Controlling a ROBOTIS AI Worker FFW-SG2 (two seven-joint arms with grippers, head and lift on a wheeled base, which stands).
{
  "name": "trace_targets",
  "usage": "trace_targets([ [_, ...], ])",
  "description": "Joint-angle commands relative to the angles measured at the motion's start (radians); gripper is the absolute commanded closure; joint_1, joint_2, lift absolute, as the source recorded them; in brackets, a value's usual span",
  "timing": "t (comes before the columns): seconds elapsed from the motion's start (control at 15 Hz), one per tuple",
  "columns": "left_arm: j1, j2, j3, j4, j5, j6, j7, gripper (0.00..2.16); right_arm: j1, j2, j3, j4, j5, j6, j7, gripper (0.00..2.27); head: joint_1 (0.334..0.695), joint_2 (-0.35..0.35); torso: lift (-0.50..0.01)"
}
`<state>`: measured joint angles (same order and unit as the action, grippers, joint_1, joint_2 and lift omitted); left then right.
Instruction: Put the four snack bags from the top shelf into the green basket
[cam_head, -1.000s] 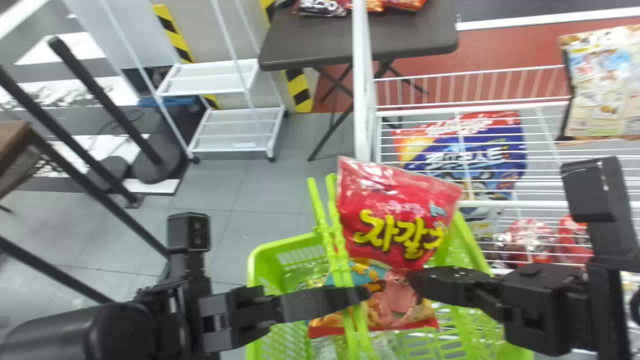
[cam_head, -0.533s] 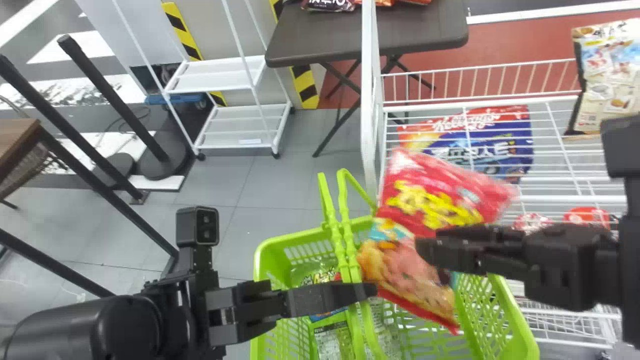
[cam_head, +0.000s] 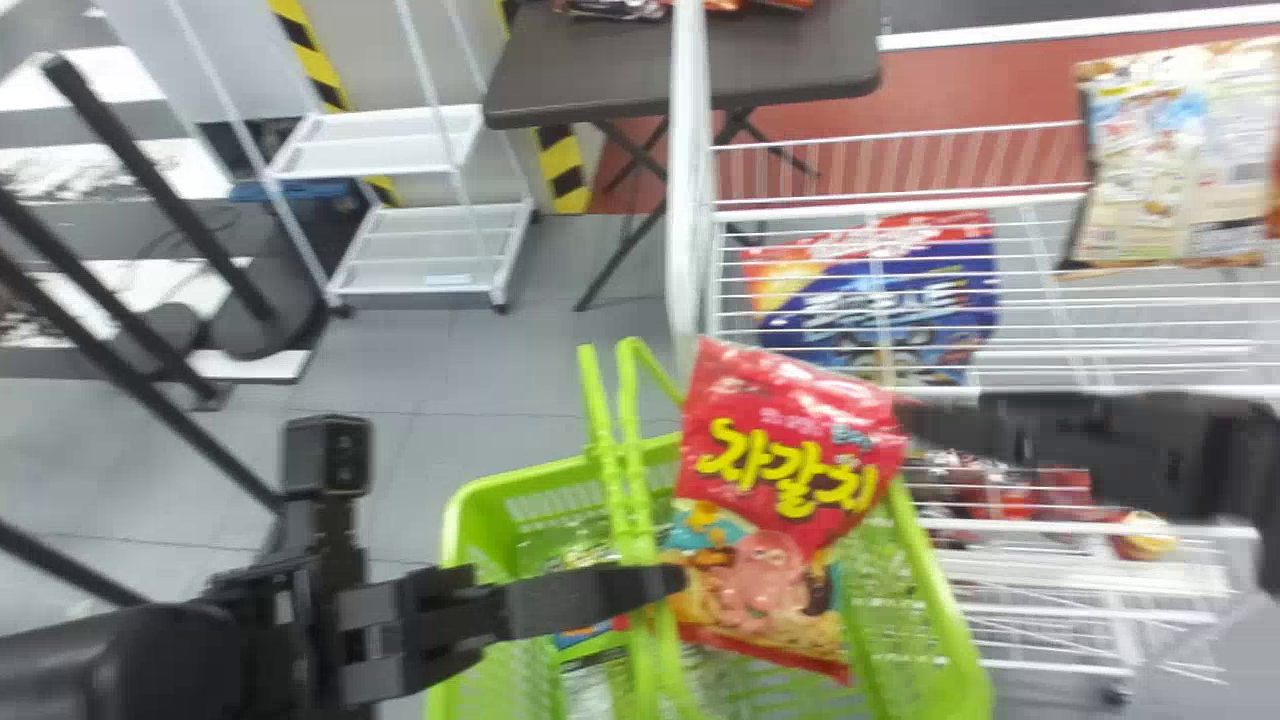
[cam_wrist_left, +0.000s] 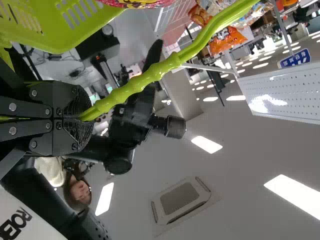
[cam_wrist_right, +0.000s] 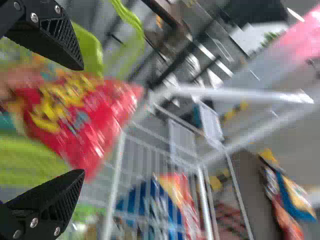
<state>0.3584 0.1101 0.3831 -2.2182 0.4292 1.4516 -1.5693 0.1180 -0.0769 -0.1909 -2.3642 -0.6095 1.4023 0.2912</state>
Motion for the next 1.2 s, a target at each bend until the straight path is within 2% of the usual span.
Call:
trace_targets([
  [0.0,0.001,0.000,0.011,0.026,0.051,-0.013,-0.011,2.15,-0.066,-0.003,-0.039,0.164,0.114,-0.194,0.002,0.07,0.695,0.036,-0.003],
  [0.27,0.001,0.003,0.036,0.043,0.102,-0.026,-0.011,2.15,-0.155,-0.012,-0.045,0.438,0.317,-0.538,-0.006,0.07,0.695,-0.091,-0.003],
  [0.33,0.001,0.003,0.036,0.045,0.100,-0.026,-0.011,2.15,-0.184,-0.012,-0.045,0.514,0.364,-0.624,-0.006,0.07,0.695,-0.142,-0.003],
  [0.6,0.002,0.003,0.040,0.049,0.097,-0.026,-0.011,2.15,-0.351,-0.014,-0.039,0.830,0.513,-0.814,-0.007,0.07,0.695,-0.197,-0.003],
  [0.87,0.008,0.003,0.060,0.054,0.095,-0.026,-0.011,2.15,-0.520,-0.011,-0.018,1.128,0.683,-0.924,-0.069,0.10,0.695,-0.221,-0.003],
  [1.0,0.010,0.003,0.065,0.055,0.097,-0.029,-0.011,2.15,-0.548,-0.011,-0.005,1.177,0.708,-0.927,-0.073,0.34,0.695,-0.227,-0.003],
  [1.07,0.010,0.003,0.065,0.058,0.097,-0.029,-0.011,2.15,-0.544,-0.012,0.001,1.177,0.711,-0.924,-0.073,0.72,0.695,-0.225,-0.003],
  [1.13,0.010,0.003,0.066,0.058,0.097,-0.029,-0.011,2.15,-0.531,-0.011,0.002,1.172,0.711,-0.943,-0.073,1.26,0.695,-0.223,-0.003],
])
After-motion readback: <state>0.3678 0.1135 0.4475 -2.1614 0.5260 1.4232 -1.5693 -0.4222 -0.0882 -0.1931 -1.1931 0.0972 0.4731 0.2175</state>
